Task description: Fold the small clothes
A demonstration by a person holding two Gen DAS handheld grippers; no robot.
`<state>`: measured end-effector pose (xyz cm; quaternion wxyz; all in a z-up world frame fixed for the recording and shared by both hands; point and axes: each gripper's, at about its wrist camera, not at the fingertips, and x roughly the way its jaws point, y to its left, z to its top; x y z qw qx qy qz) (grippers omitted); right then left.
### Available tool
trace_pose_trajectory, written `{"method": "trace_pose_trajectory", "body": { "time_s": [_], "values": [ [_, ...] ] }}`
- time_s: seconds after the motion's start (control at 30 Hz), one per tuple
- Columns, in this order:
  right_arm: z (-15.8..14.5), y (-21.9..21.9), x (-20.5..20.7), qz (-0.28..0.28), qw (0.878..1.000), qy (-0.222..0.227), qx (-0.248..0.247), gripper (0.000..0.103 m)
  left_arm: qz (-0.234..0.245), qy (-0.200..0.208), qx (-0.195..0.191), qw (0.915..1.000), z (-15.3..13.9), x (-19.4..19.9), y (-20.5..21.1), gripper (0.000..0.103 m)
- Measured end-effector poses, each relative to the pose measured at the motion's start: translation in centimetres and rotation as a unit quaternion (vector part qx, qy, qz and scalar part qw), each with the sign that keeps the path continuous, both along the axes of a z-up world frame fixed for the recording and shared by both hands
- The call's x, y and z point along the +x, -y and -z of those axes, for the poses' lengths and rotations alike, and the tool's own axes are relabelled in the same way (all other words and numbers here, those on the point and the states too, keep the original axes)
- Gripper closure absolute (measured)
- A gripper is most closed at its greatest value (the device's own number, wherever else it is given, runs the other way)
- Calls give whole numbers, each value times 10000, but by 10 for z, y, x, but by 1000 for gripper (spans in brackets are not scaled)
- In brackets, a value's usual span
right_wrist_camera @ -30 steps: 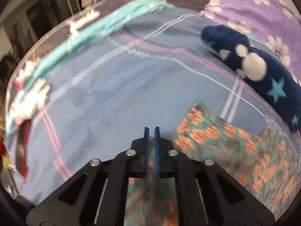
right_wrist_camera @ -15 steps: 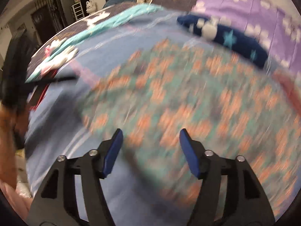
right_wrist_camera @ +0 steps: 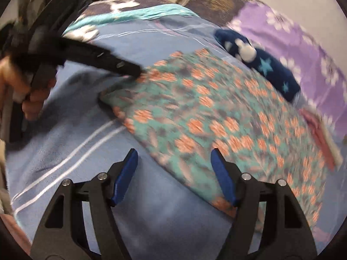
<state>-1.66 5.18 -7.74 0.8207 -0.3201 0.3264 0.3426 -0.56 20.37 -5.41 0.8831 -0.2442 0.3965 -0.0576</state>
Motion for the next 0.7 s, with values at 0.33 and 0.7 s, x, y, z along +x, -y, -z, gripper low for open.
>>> {"method": "trace_pose_trajectory", "body": {
  "time_s": [0.33, 0.7],
  "values": [
    [8, -43, -10, -112, 9959, 768, -470, 32, 941, -218, -936, 9909, 14, 88, 2, 45],
    [15, -76, 14, 67, 9934, 1074, -386, 34, 963, 105, -1675, 9811, 28, 141, -15, 55]
  ]
}}
